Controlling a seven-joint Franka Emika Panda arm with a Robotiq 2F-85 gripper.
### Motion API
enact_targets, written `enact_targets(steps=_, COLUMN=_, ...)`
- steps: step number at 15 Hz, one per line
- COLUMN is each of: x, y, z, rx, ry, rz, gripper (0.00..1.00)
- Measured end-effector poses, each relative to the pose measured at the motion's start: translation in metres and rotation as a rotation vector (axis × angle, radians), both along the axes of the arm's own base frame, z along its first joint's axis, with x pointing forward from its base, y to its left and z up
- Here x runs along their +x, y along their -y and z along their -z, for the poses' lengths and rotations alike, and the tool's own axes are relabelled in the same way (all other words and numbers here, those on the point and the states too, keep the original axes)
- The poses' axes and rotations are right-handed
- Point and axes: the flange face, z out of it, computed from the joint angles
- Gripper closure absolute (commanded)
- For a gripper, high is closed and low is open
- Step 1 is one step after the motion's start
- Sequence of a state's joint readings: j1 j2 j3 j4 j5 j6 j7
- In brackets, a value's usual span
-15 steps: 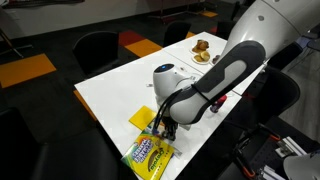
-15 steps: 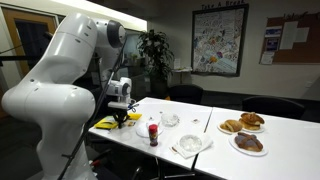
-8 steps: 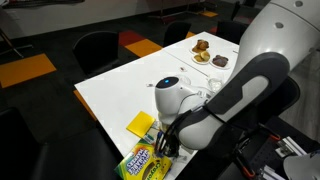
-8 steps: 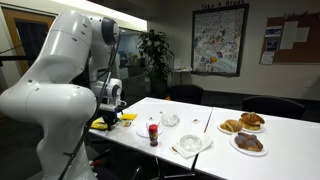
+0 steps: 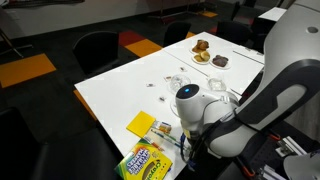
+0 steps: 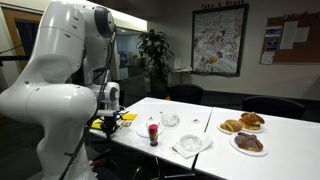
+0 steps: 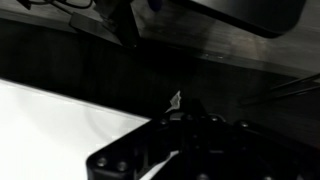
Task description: Pick up one pen and put it on the table
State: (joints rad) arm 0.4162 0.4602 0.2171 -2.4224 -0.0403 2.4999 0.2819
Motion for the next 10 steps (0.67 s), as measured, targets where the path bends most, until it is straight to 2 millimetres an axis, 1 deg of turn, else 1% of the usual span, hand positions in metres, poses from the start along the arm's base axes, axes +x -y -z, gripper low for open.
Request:
enact_targets(steps=2, x=-0.004, y=0.03, z=-0.001, rx=-0.041, ry=0.001, rz=-0.019, gripper=0.99)
enact_targets(steps=4, x=-0.006, y=0.066, z=-0.004, rx=-0.078, ry=0.003, rz=-0.047, gripper=0.99)
enact_targets(steps=7, x=-0.002, y=0.117, z=-0.015, rx=-0.129, ry=0.029, rz=-0.123, gripper=0.99)
enact_targets(steps=9, x=0.007, y=0.141, z=-0.029, rx=-0.152, ry=0.079, rz=-0.186, gripper=0.99)
enact_targets(steps=10, x=0.013, y=0.148, z=-0.038, rx=-0.161, ry=0.109, rz=-0.216, gripper=0.99)
